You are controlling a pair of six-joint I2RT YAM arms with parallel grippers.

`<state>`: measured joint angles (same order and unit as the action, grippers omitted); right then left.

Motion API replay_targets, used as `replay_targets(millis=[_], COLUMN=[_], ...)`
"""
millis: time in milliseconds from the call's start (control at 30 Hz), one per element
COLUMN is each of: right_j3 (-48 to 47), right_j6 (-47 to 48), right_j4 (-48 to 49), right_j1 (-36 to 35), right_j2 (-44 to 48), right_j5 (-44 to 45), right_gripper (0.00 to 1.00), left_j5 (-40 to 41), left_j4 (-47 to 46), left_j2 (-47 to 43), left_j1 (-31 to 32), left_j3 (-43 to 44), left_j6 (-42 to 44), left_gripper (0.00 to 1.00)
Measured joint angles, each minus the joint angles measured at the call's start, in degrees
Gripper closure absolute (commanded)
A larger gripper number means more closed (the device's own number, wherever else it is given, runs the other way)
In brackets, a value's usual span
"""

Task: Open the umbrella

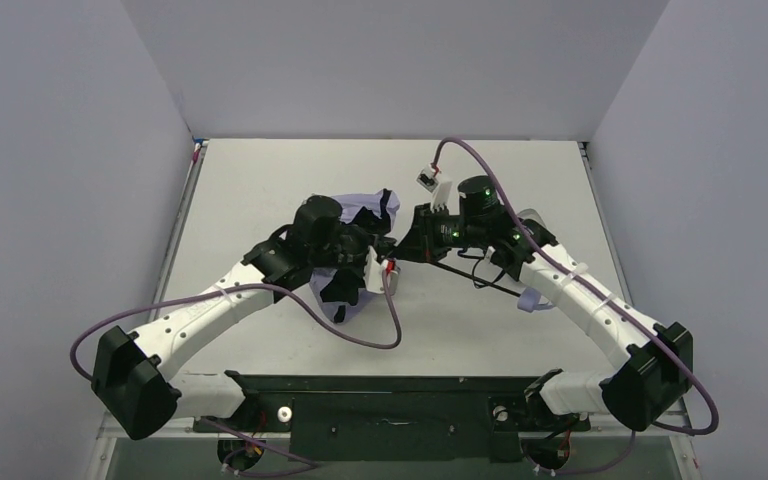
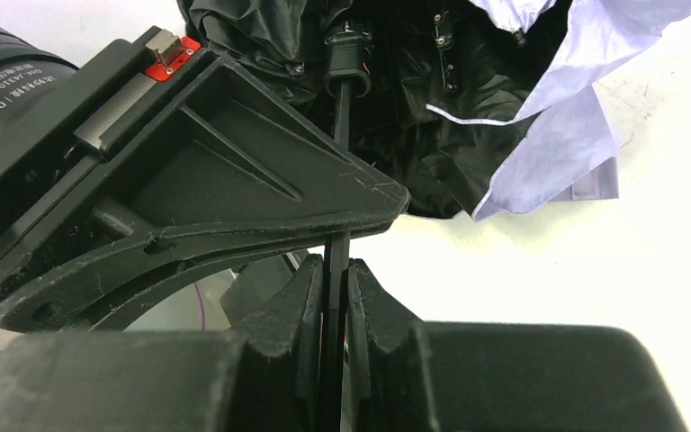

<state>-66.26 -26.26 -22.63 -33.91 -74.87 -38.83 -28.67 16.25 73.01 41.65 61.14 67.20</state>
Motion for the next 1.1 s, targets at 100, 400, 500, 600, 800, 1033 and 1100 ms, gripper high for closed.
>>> replay_targets(millis=[100,400,500,600,800,1033,1100], right_j3=[-1.05,-22.73,-28.15,-30.25,-23.93,-12.59,-12.35], right_j6=[2.10,1.51,-1.64,-4.37,-6.67,-5.60,-3.67], right_j4=[-1.81,6.60,12.26,16.81,20.15,20.57,20.20], right_j1=[0.04,11.06,18.01,24.70,33.48,27.10,22.53], right_j2=[0.00,-1.36,-1.86,-1.60,1.75,6.01,6.03], right_j5=[0.42,0.61,2.80,5.55,8.52,8.55,8.66], right_gripper=[0.55,0.24,0.24,0.24,0.27,0.28,0.29], left_j5=[0.24,-0.46,-2.23,-3.80,-5.42,-5.07,-5.46], left_j4=[-1.79,-0.31,-1.40,-5.38,-21.46,-37.90,-40.26], left_j2=[-0.52,-3.56,-3.91,-3.63,1.14,3.10,3.50], left_j1=[0.28,-0.55,-1.99,-5.81,-16.35,-19.37,-19.10], left_j3=[-1.51,-6.91,-6.95,-6.29,1.36,2.95,2.95], left_j6=[-0.50,-6.36,-11.67,-23.87,-56.43,-79.49,-83.10], left_gripper=[1.00,1.00,1.00,1.00,1.00,1.00,1.00])
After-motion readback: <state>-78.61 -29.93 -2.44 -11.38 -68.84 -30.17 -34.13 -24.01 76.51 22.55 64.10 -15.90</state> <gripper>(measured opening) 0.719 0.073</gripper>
